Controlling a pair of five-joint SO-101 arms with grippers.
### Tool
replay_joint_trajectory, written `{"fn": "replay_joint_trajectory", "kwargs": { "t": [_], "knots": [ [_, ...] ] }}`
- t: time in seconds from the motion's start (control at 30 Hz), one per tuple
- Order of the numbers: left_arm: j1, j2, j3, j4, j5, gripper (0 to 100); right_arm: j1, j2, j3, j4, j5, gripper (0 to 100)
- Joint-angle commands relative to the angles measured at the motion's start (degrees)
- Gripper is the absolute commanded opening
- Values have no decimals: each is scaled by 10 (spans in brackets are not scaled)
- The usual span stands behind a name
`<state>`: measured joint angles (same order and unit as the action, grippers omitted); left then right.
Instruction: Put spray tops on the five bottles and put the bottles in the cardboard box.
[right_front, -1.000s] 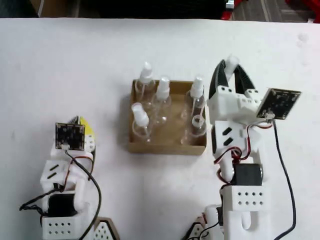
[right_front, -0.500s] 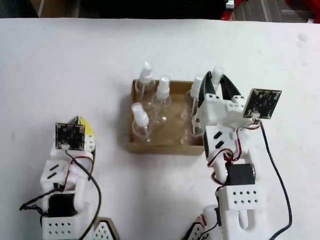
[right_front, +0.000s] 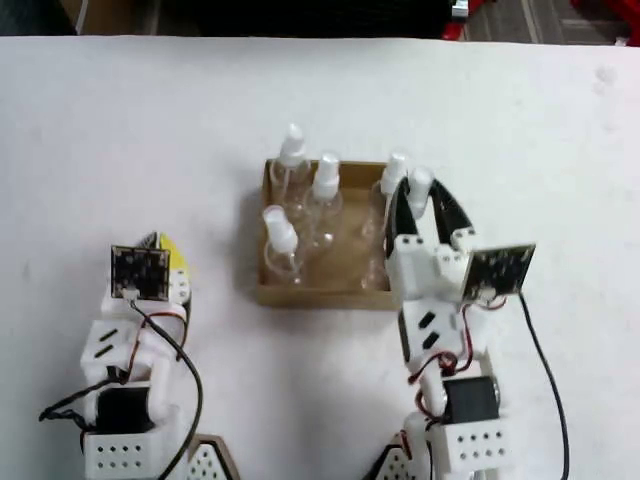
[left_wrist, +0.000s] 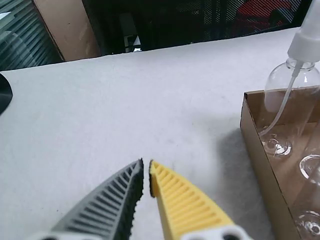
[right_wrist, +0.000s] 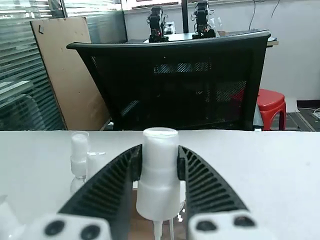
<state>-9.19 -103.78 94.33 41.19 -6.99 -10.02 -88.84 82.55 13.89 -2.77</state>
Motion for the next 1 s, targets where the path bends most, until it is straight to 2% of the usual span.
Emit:
{"fn": "replay_joint_trajectory", "kwargs": {
  "t": [0.0, 0.17, 0.83, 0.9, 0.97],
  "knots": [
    [7, -6, -15, -14, -4, 24, -17, -84, 63, -13, 11, 15],
    [7, -6, -15, -14, -4, 24, -16, -149, 125, -13, 11, 15],
    [7, -6, -15, -14, -5, 24, -13, -145, 141, 24, 11, 16],
    [7, -6, -15, -14, -5, 24, -13, -145, 141, 34, 23, 54],
    [7, -6, -15, -14, -5, 24, -17, -145, 140, 58, 36, 136]
  ]
}}
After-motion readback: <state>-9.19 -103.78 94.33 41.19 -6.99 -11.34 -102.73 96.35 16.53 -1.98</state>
